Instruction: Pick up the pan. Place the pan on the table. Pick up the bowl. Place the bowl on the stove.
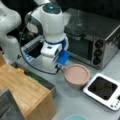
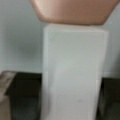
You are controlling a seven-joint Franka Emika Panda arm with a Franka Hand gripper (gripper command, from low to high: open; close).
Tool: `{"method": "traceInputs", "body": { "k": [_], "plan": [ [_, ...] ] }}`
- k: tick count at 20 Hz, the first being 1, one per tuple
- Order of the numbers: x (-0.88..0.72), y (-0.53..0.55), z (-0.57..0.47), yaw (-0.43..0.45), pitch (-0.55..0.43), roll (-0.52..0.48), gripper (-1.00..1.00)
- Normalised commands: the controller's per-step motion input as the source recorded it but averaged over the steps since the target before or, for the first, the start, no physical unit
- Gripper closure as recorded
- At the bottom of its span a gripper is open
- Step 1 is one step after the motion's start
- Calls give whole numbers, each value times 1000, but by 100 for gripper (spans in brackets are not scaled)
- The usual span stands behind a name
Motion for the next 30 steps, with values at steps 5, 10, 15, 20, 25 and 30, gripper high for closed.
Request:
{"method": "traceInputs", "body": {
  "k": [5, 10, 15, 20, 25, 30],
  "plan": [
    [-302, 7, -223, -283, -265, 108, 100],
    [-326, 30, -275, -181, -287, 116, 100],
    [-327, 25, -206, -176, -268, 106, 100],
    [-292, 13, -150, -194, -240, 98, 100],
    [-201, 12, -91, -194, -220, 98, 100],
    [-162, 12, -65, -194, -202, 98, 100]
  ]
}}
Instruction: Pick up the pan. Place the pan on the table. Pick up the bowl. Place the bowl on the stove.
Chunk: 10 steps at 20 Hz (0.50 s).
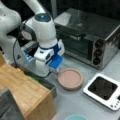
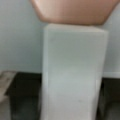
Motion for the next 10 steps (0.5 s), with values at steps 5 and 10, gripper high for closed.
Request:
{"method": "traceInputs", "body": {
  "k": [5, 10],
  "plan": [
    [-166, 14, -71, -263, -184, 75, 100],
    [-166, 30, -96, -274, -172, 23, 100]
  ]
}}
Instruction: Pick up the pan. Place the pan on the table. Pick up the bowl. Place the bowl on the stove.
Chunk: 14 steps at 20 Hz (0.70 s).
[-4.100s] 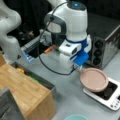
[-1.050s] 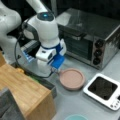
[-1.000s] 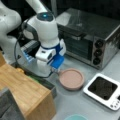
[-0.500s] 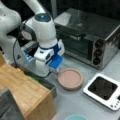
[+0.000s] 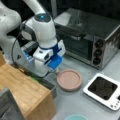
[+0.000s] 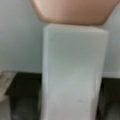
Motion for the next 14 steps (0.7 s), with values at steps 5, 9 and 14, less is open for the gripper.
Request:
{"method": "traceInputs", "body": {
  "k": [5, 9, 14],
  "plan": [
    [-150, 29, -87, -124, -175, 9, 100],
    [-148, 29, -86, -95, -175, 6, 100],
    [-148, 29, -86, -95, -175, 6, 100]
  ]
}}
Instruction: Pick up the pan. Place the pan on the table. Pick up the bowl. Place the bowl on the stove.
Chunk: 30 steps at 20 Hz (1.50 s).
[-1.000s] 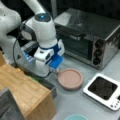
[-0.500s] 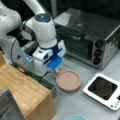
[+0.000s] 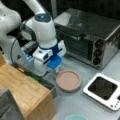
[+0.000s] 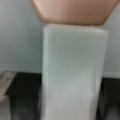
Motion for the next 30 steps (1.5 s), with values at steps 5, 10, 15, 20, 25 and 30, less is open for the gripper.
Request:
{"method": "traceInputs", "body": {
  "k": [5, 10, 15, 20, 25, 30],
  "plan": [
    [-148, 29, -85, -95, -175, 6, 100],
    [-148, 29, -85, -95, -175, 6, 100],
    [-148, 29, -85, -95, -175, 6, 100],
    [-148, 29, -85, -95, -175, 6, 100],
    [-148, 32, -79, -81, -224, -15, -100],
    [-160, 41, -64, -69, -219, -27, -100]
  ]
}}
